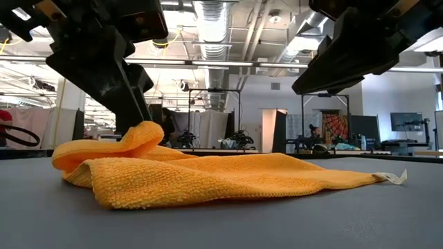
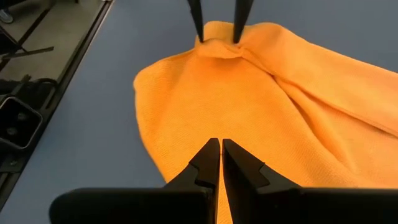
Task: Roll towel
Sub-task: Fold the orange microfiber towel
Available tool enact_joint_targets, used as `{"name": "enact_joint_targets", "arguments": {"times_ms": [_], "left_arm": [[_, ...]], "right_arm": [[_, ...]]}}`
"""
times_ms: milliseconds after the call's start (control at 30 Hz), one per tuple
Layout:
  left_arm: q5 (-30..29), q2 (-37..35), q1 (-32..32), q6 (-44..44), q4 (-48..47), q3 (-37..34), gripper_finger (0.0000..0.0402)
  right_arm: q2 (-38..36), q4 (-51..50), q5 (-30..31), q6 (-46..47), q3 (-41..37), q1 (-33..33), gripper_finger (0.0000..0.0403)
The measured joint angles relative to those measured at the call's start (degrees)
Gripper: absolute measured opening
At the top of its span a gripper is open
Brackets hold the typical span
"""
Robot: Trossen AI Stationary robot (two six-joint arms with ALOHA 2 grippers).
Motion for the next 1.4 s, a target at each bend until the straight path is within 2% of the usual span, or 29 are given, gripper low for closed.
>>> {"name": "enact_joint_targets", "arguments": {"times_ms": [133,267,367,433,500,700,933,1100,1200,1400], "left_arm": [[0.47,1.21,0.00,-2.47,1.49,0.00,0.0141],[2.33,6.01,0.02,-4.71,4.55,-0.02,0.0107],[2.11,8.29,0.02,-5.30,5.11,-0.04,0.0066],[2.09,8.37,0.02,-5.38,5.16,-0.02,0.0029],[2.09,7.83,0.02,-4.54,4.74,-0.02,0.0009],[2.06,1.32,0.02,-0.37,2.89,-0.04,0.0001],[1.76,-8.77,-0.35,1.33,-6.47,-0.04,0.0000],[1.40,-13.82,-1.70,-1.36,-15.49,-0.04,0.0000],[-1.21,-14.98,-2.79,-4.47,-20.26,-0.04,0.0000],[-5.08,-14.51,-4.17,-8.03,-21.07,-1.12,0.0000]], "right_arm": [[0.00,0.06,0.02,0.00,0.00,-1.09,0.0047],[0.00,0.29,0.02,0.02,0.00,-1.83,0.0046],[0.00,0.50,0.02,0.02,0.00,-1.87,0.0047],[0.00,0.44,0.02,0.04,0.00,-1.85,0.0047],[0.00,0.44,0.02,0.02,0.00,-1.85,0.0047],[0.00,0.37,0.00,0.00,0.00,-2.76,0.0047],[0.00,0.47,0.00,-2.11,-0.02,-5.37,0.0047],[0.00,-0.04,0.68,-16.22,-0.02,-9.44,0.0047],[0.00,0.03,1.19,-23.43,-0.02,-12.93,0.0049],[3.30,1.53,-4.77,-34.26,-0.02,-18.66,0.0085]]}}
